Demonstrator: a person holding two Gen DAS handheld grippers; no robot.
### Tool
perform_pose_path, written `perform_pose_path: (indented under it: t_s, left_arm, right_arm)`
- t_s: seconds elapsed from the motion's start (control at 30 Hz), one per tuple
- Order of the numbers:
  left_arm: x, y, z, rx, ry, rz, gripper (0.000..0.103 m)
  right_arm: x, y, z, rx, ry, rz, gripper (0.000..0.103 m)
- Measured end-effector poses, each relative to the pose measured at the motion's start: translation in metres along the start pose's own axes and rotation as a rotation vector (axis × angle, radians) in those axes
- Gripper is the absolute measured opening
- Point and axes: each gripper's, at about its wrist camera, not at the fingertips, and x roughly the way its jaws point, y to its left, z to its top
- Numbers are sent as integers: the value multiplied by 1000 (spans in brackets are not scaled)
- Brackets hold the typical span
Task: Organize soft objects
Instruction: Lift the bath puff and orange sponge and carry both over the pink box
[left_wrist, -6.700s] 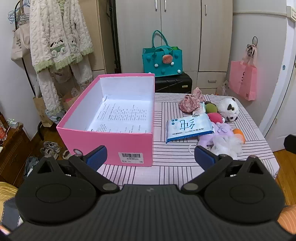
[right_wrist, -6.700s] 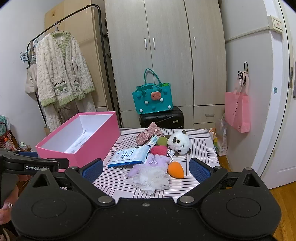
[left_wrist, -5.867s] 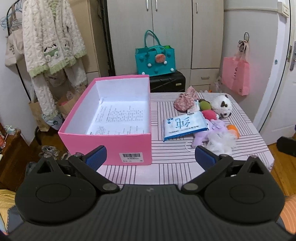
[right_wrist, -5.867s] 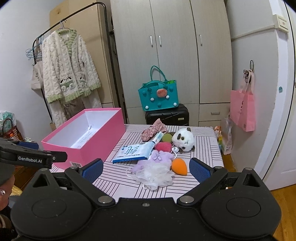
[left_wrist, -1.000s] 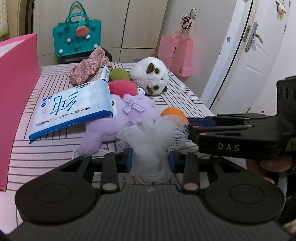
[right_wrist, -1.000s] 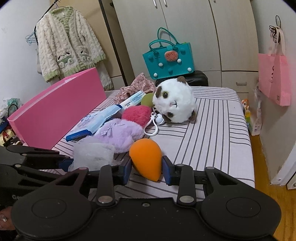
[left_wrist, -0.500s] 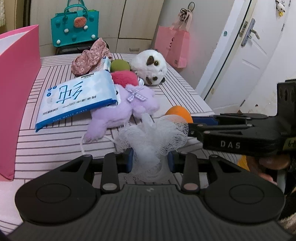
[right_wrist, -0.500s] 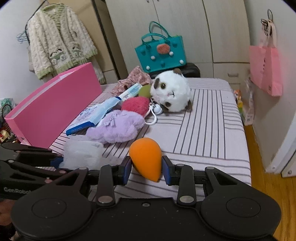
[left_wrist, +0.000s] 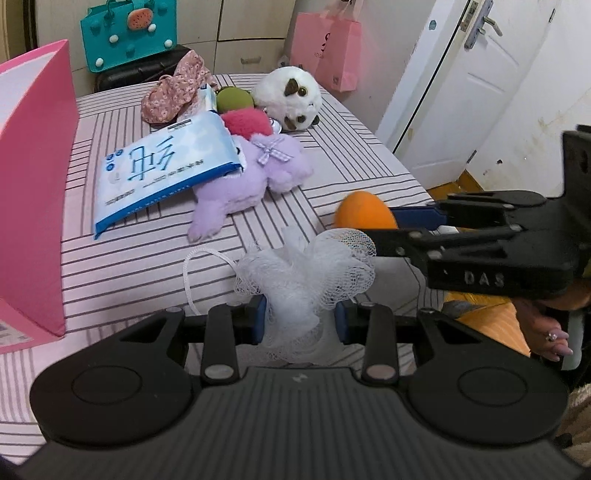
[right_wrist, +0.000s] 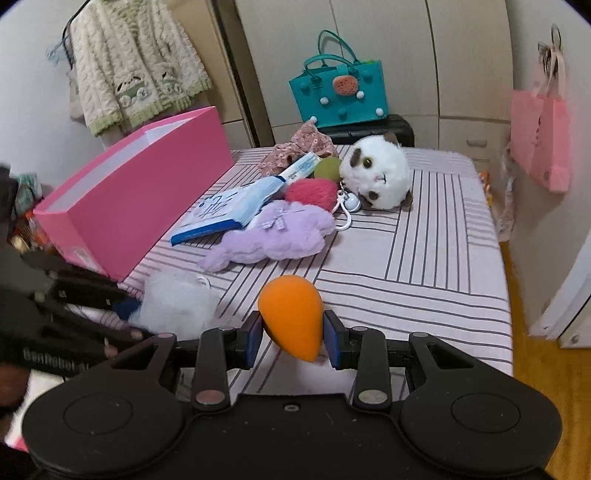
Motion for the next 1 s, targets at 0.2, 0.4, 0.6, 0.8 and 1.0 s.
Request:
perform_pose_path:
  t_s: [0.2, 0.4, 0.6, 0.8, 1.0]
  left_arm:
    - [-24, 7, -1, 9, 21, -16, 34]
    - [-41, 22, 2, -5, 87, -4, 34]
    - [-71, 34, -1, -14, 95, 0, 34]
    - [-92, 50, -7, -52, 140, -13, 34]
    - [-122, 66, -4, -54, 113, 5, 34]
  right_arm:
    - [-19, 24, 1, -40, 19, 37, 40]
    - [-32, 47, 7, -60, 43, 86, 40]
    - [-33, 69, 16, -84, 92, 160, 40]
    - [-27, 91, 31, -109, 151, 259, 40]
    - [-23, 116, 53, -147, 173, 312, 40]
